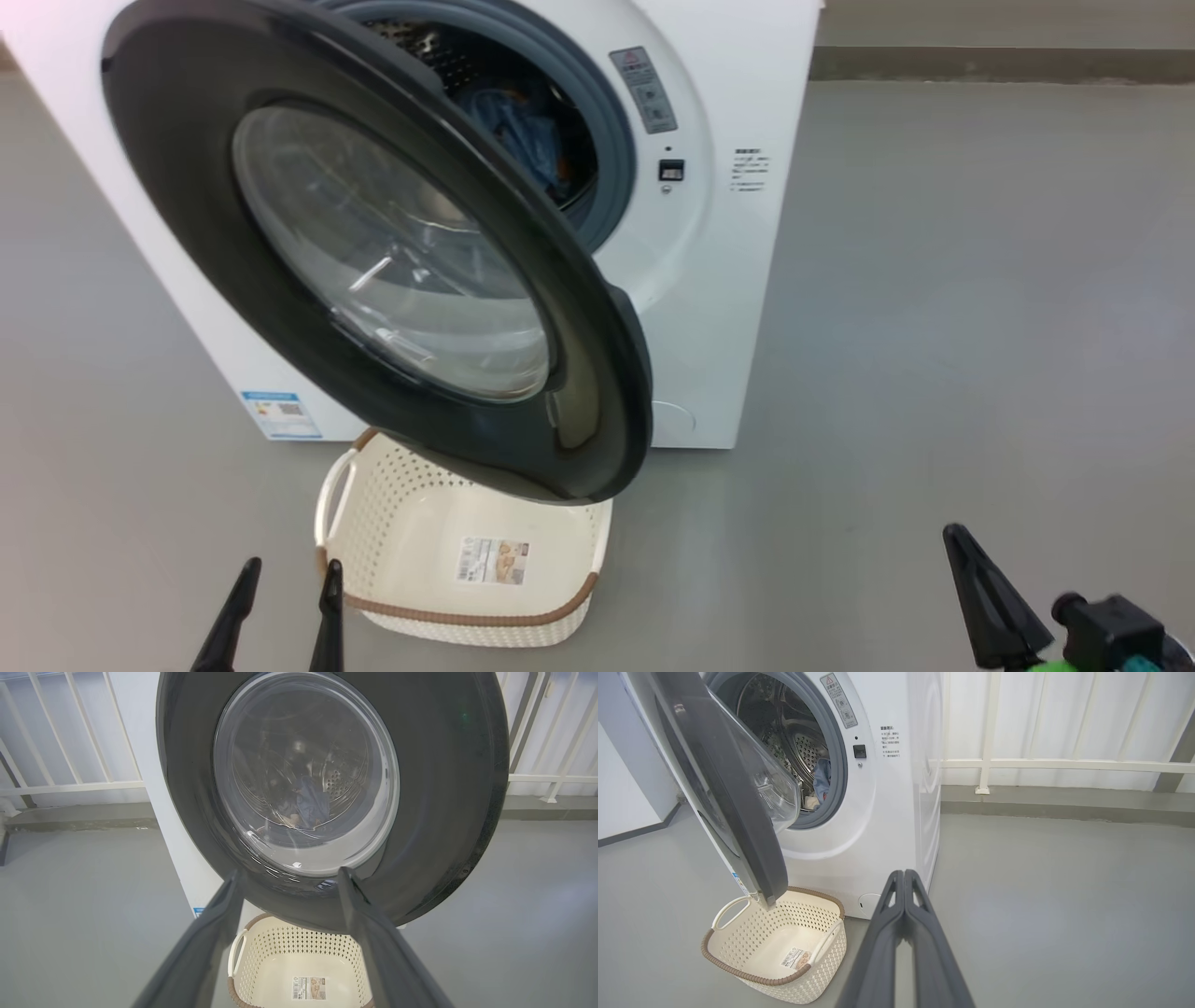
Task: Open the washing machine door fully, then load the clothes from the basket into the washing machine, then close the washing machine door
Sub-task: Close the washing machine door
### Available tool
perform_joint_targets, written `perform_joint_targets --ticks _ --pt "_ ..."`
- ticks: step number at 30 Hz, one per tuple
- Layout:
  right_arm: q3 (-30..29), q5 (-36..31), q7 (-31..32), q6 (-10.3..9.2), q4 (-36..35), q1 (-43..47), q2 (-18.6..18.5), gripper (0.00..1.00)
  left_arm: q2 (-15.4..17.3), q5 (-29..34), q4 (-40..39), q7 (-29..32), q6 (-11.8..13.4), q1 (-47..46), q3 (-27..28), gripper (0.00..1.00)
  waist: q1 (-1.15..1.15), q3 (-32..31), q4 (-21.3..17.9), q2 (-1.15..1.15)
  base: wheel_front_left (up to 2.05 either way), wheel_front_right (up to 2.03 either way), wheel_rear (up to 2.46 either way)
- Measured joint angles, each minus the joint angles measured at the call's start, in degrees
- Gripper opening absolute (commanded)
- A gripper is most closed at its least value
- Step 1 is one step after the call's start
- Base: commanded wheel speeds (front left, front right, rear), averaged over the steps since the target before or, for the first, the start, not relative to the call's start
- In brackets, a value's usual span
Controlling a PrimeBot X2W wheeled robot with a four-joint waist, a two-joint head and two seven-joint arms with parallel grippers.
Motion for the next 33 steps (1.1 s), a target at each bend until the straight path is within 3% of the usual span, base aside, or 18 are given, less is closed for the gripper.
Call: perform_joint_targets --ticks 18,26,33 --pt "4.54 3.70 -0.09 0.00 16.21 -20.50 -4.25 0.00 -1.09 0.48 2.80 -1.92 -0.07 -2.39 -2.29 1.00 0.00 1.71 10.48 0.00 0.00 0.00 0.00" --pt "5.38 3.70 -0.15 0.00 13.74 -28.64 -5.46 0.00 -1.18 0.48 3.67 -2.54 -0.07 -3.46 -2.63 1.00 0.00 1.92 13.27 0.00 0.00 0.00 0.00" --pt "9.56 3.58 -0.21 0.00 5.03 -33.48 -6.25 0.00 -1.11 0.48 3.74 -2.69 -0.05 -3.53 -2.89 1.00 0.00 1.74 13.45 0.00 0.00 0.00 0.00"
